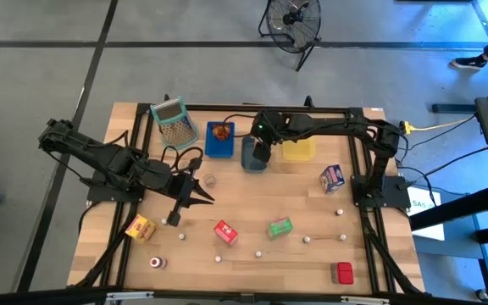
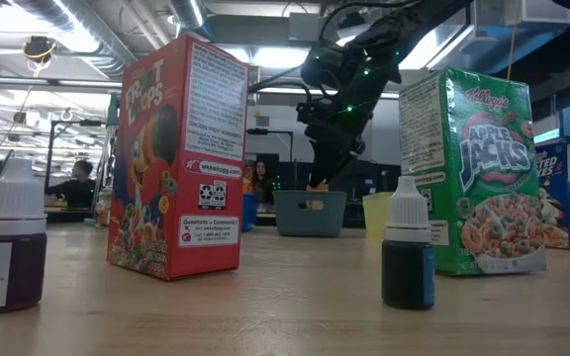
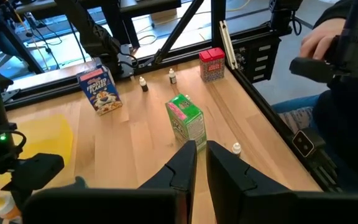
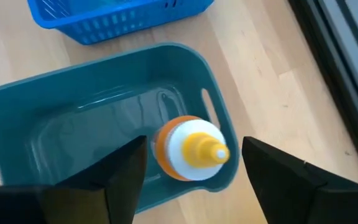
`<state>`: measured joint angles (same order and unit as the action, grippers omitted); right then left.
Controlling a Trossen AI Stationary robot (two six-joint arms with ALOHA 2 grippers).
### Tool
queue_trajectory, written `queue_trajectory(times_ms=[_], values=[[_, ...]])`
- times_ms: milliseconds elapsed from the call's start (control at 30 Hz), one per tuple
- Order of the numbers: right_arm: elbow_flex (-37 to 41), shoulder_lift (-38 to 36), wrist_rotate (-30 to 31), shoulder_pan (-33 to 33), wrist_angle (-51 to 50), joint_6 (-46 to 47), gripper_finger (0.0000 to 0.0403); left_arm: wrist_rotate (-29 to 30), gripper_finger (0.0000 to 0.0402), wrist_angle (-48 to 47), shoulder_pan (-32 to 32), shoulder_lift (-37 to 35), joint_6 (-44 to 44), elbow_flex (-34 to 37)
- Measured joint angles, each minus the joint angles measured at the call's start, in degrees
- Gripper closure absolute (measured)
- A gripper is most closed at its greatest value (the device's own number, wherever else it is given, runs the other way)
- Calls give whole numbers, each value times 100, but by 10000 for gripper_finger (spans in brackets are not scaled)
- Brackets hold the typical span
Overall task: Pick & Place Kitchen Items
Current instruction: Put the green cereal box into the yellow bin
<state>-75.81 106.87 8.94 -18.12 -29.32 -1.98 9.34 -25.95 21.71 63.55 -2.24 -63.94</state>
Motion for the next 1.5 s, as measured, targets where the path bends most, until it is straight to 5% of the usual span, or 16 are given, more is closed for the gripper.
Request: queue_trajectory(times_ms=[333,733,1067,1500], values=[[-814,0,49,267,-929,-20,137,2,370,1,0,0,0,0],[-2357,-4,4,917,-3687,-174,137,2,370,-48,0,0,68,0],[-2586,-5,-14,1579,-6026,157,138,2,370,-289,0,0,264,0],[-2586,-20,-364,2207,-6067,967,146,4,370,-287,0,0,151,0]])
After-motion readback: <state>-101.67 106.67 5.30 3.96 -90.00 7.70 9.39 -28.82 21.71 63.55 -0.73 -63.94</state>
